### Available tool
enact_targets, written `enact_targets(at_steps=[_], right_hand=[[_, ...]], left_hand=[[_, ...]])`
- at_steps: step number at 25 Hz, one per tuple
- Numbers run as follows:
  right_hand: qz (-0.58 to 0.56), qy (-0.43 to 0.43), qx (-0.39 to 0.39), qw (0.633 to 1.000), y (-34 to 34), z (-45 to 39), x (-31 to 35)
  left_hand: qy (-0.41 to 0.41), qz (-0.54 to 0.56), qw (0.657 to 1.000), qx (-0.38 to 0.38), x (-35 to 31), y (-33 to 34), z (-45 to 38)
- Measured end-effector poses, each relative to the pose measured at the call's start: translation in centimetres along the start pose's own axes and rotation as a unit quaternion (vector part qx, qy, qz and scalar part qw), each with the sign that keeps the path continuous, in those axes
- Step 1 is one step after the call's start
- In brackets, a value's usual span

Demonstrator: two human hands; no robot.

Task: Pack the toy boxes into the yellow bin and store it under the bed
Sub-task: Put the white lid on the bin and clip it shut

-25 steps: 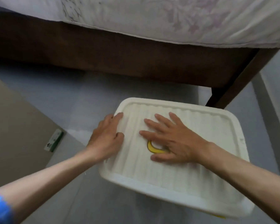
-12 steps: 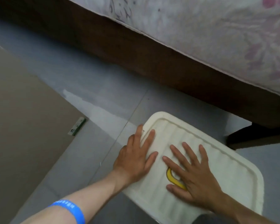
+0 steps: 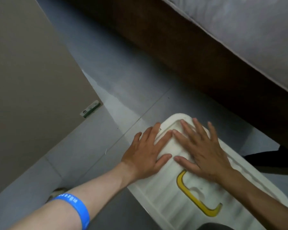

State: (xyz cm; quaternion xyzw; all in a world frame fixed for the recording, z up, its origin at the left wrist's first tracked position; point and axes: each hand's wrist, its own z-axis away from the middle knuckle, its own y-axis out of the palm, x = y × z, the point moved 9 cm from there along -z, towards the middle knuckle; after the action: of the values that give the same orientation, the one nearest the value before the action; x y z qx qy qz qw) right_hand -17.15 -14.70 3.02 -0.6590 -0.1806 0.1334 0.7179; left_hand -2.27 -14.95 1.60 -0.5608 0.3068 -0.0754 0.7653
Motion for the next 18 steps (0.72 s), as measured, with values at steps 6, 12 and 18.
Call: enact_targets(at_steps=[6,12,18], right_hand=[[-0.002,0.03,0.033,0.999,1.3,0.8,0.5],[0.01,0.03,0.045,0.998,1.1,1.1,0.7],[0.008,0.031,0.044,0.999,1.2,1.1,0.8]], left_hand=[[0.0,0.014,0.998,0.067,-0.1,0.7,1.0],[-0.115,0.249,0.962,0.022,1.8,-1.0,1.1],[-0.41,0.431,0.802,0.053,6.4,2.0,3.9]])
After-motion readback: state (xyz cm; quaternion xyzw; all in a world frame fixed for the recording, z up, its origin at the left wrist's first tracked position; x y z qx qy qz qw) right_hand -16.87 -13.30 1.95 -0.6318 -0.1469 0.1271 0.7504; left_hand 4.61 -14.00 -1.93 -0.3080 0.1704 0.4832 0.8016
